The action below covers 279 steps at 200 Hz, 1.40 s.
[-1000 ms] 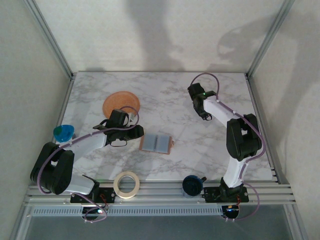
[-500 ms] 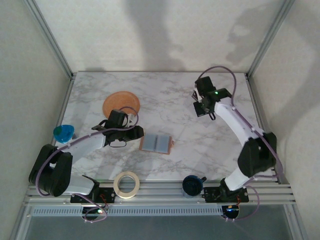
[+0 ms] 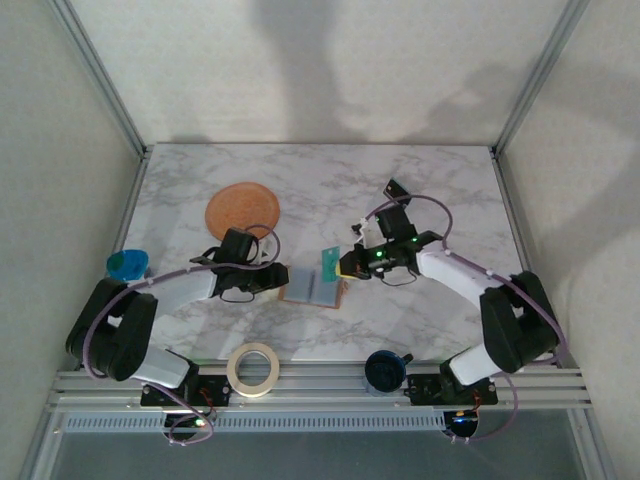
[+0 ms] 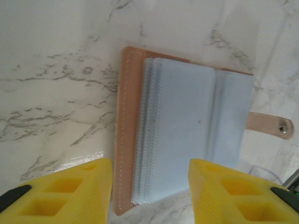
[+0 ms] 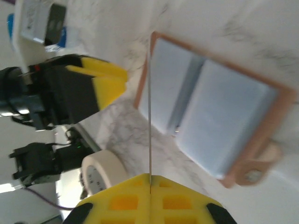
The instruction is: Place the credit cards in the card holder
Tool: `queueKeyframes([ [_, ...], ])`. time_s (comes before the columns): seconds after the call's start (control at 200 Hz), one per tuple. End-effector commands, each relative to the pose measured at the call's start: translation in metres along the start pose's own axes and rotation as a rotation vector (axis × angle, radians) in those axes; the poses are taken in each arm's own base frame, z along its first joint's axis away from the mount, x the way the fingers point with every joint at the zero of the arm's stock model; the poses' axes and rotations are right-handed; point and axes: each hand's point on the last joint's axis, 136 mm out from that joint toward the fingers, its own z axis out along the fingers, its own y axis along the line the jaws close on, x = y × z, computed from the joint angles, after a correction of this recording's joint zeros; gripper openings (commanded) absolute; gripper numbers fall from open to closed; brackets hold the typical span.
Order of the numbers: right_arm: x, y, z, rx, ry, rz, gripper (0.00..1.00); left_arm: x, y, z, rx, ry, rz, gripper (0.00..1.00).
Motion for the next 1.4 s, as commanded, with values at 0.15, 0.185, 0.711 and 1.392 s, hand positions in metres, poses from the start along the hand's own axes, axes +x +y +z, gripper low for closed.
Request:
queueKeyframes([
  [0.15, 0.010, -0.004, 0.036, -0.175, 0.107, 0.093, 0.00, 0.001, 0.002, 0.011, 0.001, 0.017, -0.017, 0.37],
  [0.185, 0.012, -0.008, 0.040, -0.177, 0.121, 0.108, 0.00, 0.002, 0.003, 0.013, -0.002, 0.019, -0.019, 0.37],
  [0.711, 0.028, -0.043, 0.054, -0.157, 0.163, 0.184, 0.00, 0.014, 0.013, 0.023, -0.023, 0.033, -0.051, 0.31],
  [1.392, 0.030, -0.047, 0.054, -0.223, 0.187, 0.210, 0.00, 0.019, 0.011, 0.028, -0.037, 0.048, -0.052, 0.26],
])
